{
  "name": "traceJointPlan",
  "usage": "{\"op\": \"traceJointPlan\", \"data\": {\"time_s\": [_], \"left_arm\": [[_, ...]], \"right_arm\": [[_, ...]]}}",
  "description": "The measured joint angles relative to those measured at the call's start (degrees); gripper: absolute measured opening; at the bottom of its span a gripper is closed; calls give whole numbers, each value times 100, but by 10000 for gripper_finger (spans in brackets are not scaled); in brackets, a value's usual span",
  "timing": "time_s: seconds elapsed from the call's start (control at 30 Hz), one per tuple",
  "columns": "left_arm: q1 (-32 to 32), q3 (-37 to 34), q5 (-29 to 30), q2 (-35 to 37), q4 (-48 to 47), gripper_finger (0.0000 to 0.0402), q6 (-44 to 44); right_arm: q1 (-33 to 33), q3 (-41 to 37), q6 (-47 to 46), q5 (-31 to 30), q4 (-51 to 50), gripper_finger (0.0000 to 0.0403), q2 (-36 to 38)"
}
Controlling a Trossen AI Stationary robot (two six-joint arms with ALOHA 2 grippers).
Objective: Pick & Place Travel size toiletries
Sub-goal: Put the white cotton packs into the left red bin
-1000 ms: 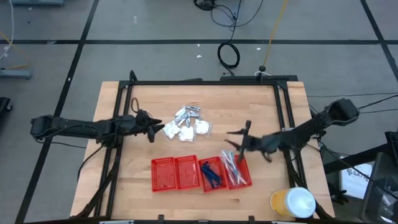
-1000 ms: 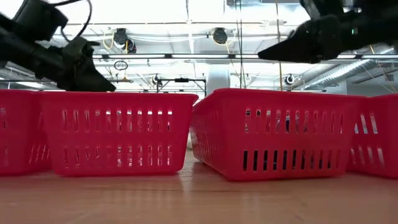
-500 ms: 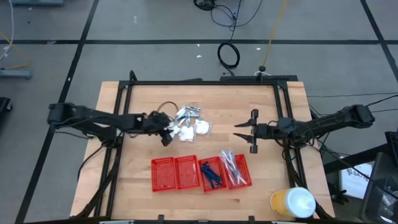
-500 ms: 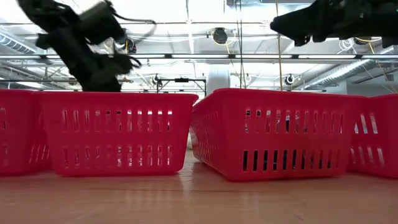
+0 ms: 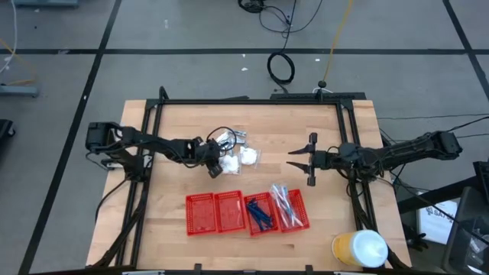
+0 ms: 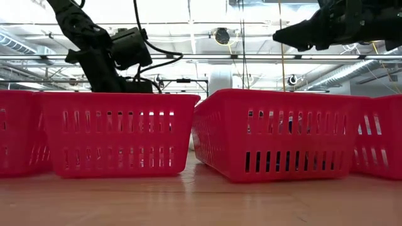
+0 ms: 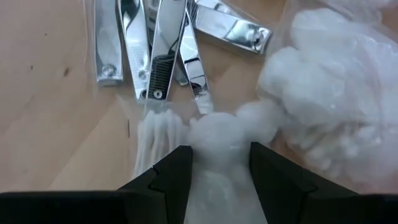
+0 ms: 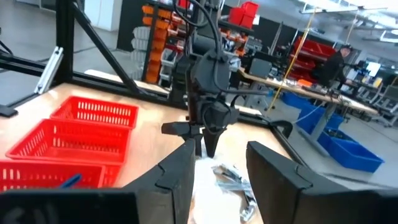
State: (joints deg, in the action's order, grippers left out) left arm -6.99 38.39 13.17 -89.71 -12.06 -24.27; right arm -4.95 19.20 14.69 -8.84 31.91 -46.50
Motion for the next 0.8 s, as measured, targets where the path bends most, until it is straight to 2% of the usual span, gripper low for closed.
{"op": "traceJointPlan", "data": {"time_s": [0.1, 0.17, 0.37, 0.4, 0.57, 0.8], "left_arm": [[-6, 2, -51, -49, -88, 158, 10], [-9, -3, -120, -14, -158, 138, 10], [-12, -26, -272, 377, -320, 20, 31], [-12, -26, -274, 466, -342, 11, 38], [165, -2, -40, 1067, -605, 4, 141], [786, 603, 238, 1997, -2126, 2, -222]], "right_arm": [[17, 0, -162, 0, -141, 130, 0], [15, 0, -195, 0, -137, 130, 0], [14, 0, -202, -1, -54, 130, 0], [15, 0, -202, -2, -51, 130, 0], [15, 0, -277, -4, -47, 130, 0], [15, -1, -418, -20, -3, 130, 0]]}}
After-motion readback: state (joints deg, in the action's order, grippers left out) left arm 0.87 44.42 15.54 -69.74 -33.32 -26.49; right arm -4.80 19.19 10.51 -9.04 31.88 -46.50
